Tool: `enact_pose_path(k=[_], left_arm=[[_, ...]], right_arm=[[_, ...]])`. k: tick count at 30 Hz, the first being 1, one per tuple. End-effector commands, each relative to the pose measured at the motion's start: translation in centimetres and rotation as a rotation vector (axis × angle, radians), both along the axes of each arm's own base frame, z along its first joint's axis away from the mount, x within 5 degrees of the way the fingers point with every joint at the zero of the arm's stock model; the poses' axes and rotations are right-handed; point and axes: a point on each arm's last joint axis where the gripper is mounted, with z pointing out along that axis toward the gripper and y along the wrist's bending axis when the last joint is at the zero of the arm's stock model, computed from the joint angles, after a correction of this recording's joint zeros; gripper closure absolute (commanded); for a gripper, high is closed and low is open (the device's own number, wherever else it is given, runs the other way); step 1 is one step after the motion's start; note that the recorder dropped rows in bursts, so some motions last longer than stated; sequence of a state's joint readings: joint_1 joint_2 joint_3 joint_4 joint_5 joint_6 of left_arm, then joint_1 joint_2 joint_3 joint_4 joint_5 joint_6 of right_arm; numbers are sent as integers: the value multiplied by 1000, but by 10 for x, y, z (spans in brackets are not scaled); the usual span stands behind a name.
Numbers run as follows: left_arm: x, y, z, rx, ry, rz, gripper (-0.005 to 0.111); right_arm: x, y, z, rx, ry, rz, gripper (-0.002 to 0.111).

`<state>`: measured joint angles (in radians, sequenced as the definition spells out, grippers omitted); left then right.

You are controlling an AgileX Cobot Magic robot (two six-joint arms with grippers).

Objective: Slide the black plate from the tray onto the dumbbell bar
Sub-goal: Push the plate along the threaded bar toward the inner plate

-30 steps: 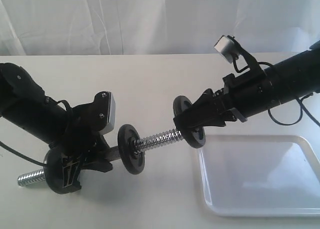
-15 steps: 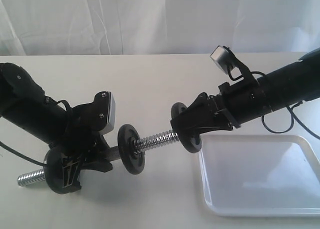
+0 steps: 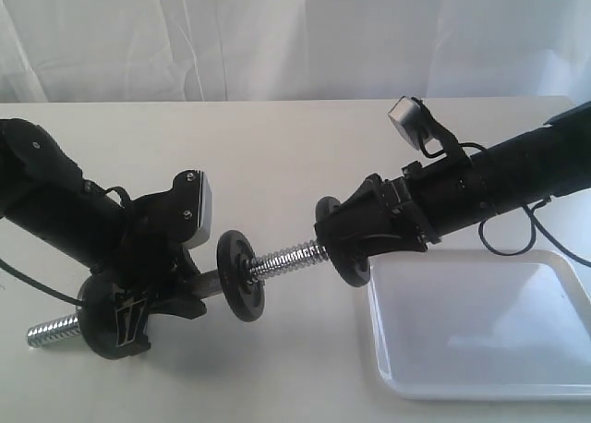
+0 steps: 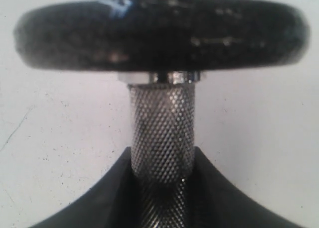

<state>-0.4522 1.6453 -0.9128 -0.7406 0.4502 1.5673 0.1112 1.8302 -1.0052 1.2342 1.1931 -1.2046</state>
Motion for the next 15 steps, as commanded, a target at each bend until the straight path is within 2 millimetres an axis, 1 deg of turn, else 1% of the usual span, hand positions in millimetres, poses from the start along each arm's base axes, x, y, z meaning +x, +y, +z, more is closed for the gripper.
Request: enact_pose_path(k=[1,15], left_arm=[[-1,-10,28,-177,30,88,107],[-1,-11,29,-196,38,102,107]], right_arm=[[3,3,8,86,3,-39,108],[4,3,9,97,3,-48,108]])
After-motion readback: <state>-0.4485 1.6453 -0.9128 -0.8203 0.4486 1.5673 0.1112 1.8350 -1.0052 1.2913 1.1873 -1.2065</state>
